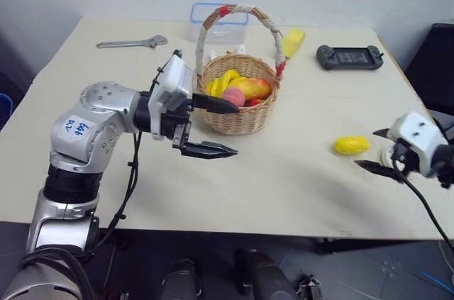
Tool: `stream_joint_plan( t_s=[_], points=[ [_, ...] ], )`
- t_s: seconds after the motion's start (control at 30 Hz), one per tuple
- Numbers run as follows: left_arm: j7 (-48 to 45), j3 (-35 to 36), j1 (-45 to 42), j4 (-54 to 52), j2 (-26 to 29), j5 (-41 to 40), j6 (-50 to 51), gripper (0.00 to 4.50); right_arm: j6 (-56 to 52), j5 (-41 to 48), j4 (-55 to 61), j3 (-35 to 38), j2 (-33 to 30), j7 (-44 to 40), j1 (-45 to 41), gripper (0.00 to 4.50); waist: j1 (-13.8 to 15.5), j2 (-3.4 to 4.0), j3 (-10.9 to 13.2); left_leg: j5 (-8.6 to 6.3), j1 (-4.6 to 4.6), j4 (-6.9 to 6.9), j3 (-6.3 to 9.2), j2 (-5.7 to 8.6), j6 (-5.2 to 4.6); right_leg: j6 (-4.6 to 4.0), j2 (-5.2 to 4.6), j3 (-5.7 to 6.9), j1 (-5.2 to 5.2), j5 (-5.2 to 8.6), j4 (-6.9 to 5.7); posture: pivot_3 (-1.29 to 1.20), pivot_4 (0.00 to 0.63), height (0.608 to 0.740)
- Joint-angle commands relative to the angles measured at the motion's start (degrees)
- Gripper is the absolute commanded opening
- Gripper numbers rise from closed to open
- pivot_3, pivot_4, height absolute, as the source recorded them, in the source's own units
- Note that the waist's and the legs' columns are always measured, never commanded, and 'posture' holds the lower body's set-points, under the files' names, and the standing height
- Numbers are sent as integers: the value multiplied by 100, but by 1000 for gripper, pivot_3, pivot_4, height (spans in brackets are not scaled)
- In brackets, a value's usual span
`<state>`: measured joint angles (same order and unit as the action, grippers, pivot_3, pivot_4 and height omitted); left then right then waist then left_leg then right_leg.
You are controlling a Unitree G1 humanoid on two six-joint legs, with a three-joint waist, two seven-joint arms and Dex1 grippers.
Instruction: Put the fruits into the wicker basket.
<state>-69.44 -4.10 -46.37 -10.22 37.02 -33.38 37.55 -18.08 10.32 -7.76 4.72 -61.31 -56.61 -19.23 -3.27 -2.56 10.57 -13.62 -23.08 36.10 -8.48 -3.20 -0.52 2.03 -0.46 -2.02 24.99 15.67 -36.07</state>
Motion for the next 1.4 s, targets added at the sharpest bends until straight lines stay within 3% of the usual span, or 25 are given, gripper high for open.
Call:
stream_joint_plan(
  t_s=[0.03,0.2,0.23,0.3,0.47,0.53,0.63,0.8,0.97,1.2,1.4],
  points=[
    [86,94,-38,-232,69,-23,-65,4484,401,-526,-949,-439,160,-19,-746,4500,12,13,7,10,-5,-2,2,0,17,-1,1,1,7,1,-7,0,150,740],
    [208,194,74,-349,192,-74,-14,4484,797,-871,-2022,-916,424,-306,-1448,4500,5,17,10,22,-11,1,2,1,46,1,1,-2,31,16,-53,0,150,740],
    [246,205,85,-357,198,-76,-8,4496,840,-902,-2225,-931,513,-280,-1574,4325,3,18,10,23,-11,2,2,1,48,1,1,-2,31,17,-57,0,150,740],
    [303,222,96,-373,203,-81,-4,4500,971,-960,-2490,-949,626,-313,-1717,3890,-10,21,12,25,-10,13,0,2,51,3,0,-3,34,18,-73,0,150,740],
    [425,251,113,-395,211,-84,-3,4500,1070,-877,-2576,-849,748,-511,-1743,2168,-23,22,13,34,-7,30,-1,3,55,3,-2,-6,35,18,-98,0,150,740],
    [483,284,162,-358,238,-52,-10,4500,1020,-779,-2417,-773,727,-598,-1636,1770,-26,22,13,47,-4,30,-1,3,58,2,-2,-6,34,18,-99,0,150,740],
    [631,450,273,-238,289,-57,27,4500,722,-406,-1889,-503,769,-691,-1472,1748,-35,22,13,57,0,30,1,4,63,0,-2,-7,34,19,-104,0,150,740],
    [976,972,605,-79,466,-162,233,4500,-1041,807,186,-21,1133,-578,-1411,1748,-153,22,13,61,4,29,4,1,73,-3,-2,-8,41,21,-138,0,150,740],
    [1225,1440,1035,-280,671,-343,449,4500,-2530,1494,1504,-269,2279,396,-2247,1748,-177,20,15,65,15,16,9,-13,93,-26,5,1,48,33,-154,0,150,740],
    [1475,1607,1231,-552,766,-446,506,4500,-2691,1205,419,-671,3947,1575,-3806,1748,-144,18,14,61,11,3,11,-13,87,-55,1,11,59,47,-159,0,150,740],
    [1726,1639,1195,-631,714,-425,444,4500,-1894,621,-1161,-906,4636,2023,-4463,1748,-148,14,11,49,-4,3,8,-7,81,-52,-9,14,60,44,-145,0,150,740]
  ],
)
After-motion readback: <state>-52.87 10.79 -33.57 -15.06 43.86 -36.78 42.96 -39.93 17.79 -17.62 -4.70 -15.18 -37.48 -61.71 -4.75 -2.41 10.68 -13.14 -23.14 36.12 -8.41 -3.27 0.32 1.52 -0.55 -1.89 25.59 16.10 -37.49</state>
